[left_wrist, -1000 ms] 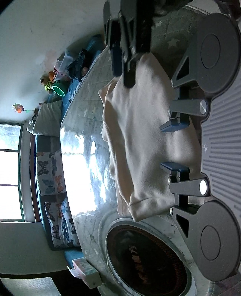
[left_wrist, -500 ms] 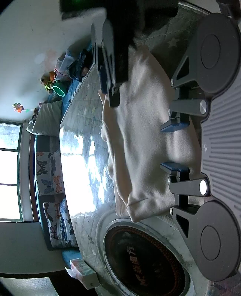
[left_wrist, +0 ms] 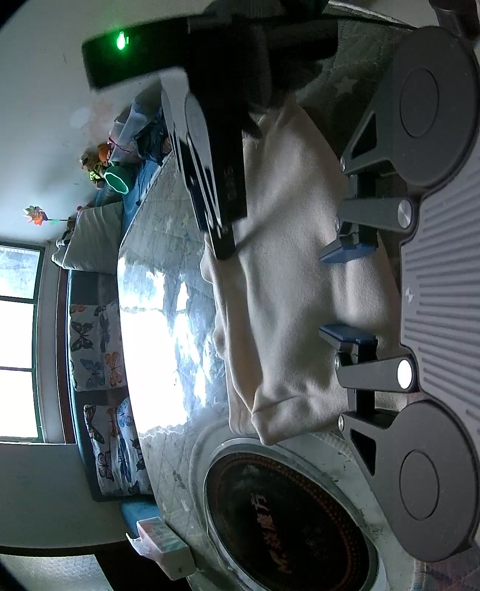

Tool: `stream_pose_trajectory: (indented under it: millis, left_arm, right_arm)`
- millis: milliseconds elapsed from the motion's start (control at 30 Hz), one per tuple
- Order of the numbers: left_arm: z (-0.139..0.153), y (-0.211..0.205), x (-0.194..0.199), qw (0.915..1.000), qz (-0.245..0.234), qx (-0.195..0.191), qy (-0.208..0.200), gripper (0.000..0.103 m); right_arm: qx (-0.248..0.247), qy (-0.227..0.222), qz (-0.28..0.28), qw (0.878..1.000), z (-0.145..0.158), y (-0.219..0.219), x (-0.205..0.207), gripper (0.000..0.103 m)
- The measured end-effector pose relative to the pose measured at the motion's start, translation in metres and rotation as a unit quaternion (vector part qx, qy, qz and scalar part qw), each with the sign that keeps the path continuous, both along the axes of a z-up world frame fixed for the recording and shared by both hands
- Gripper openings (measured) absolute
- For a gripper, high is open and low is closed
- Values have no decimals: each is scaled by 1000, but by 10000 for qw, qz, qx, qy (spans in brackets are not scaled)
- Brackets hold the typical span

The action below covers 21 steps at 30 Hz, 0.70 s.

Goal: Fold clothes

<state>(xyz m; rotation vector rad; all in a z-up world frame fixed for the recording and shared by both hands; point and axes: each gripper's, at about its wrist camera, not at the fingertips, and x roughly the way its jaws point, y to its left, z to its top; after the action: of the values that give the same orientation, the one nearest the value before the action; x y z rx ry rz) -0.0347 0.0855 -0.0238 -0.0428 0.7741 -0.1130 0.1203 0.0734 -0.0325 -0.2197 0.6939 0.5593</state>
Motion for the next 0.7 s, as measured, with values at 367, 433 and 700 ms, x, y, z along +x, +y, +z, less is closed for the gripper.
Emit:
stream_pose_trajectory:
  millis: [367, 433, 700]
  left_arm:
    - [9, 9, -6, 9998, 51, -156, -88, 41]
    - [12, 14, -9, 9997, 125, -171, -92, 41]
    - [12, 33, -22, 9993, 343, -101, -71, 41]
  right_arm:
    - [237, -83, 162, 9996, 17, -1, -15, 36]
    - [277, -91, 299, 9991, 19, -1, -27, 36]
    - [466, -60, 651, 9968, 6, -5, -70, 51]
